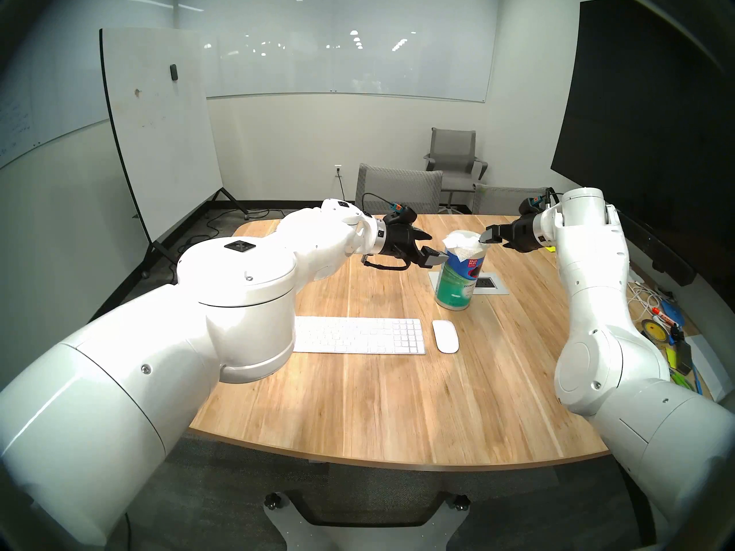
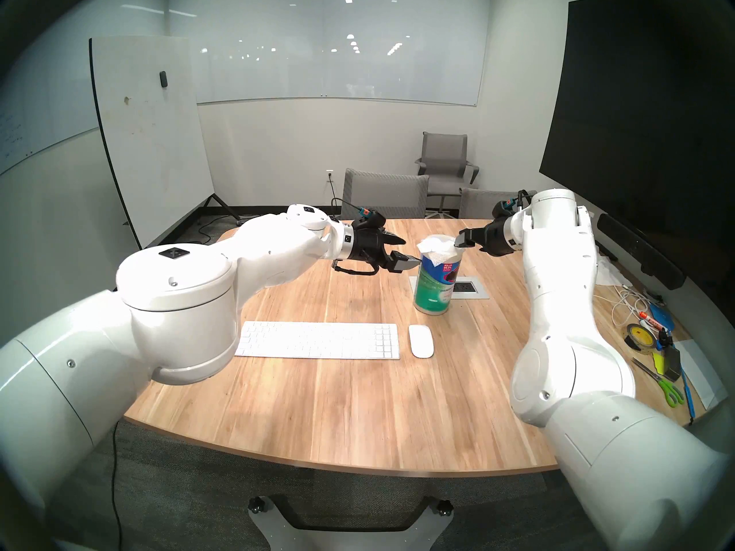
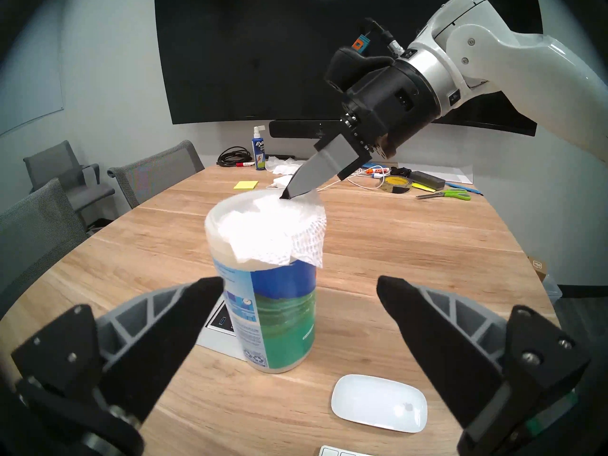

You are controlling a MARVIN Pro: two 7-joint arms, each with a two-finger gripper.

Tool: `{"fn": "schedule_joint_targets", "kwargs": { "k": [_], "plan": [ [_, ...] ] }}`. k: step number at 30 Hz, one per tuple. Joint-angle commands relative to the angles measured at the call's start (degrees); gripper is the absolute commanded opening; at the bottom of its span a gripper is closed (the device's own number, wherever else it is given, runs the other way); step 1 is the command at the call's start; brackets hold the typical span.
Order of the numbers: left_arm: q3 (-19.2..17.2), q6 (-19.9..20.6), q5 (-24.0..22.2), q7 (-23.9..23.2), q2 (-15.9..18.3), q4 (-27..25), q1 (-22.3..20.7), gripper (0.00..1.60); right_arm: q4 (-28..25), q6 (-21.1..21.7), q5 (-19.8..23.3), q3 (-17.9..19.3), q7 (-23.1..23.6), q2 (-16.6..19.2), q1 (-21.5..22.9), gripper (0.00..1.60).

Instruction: Wipe the keyboards and mice with a disinfecting wipe, then set the wipe down

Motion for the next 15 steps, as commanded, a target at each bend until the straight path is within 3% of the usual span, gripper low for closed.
{"fn": "schedule_joint_targets", "kwargs": {
  "k": [1,15],
  "plan": [
    [-0.7,0.1,-0.5,1.1,-1.0,-0.2,-1.6,1.60,-0.7,-0.1,0.0,-0.1,0.0,0.1,1.1,1.60],
    [-1.6,1.4,-0.9,3.6,-1.6,-0.4,-1.4,1.60,-0.7,-0.1,-0.2,0.2,0.0,0.0,1.1,1.60]
  ]
}}
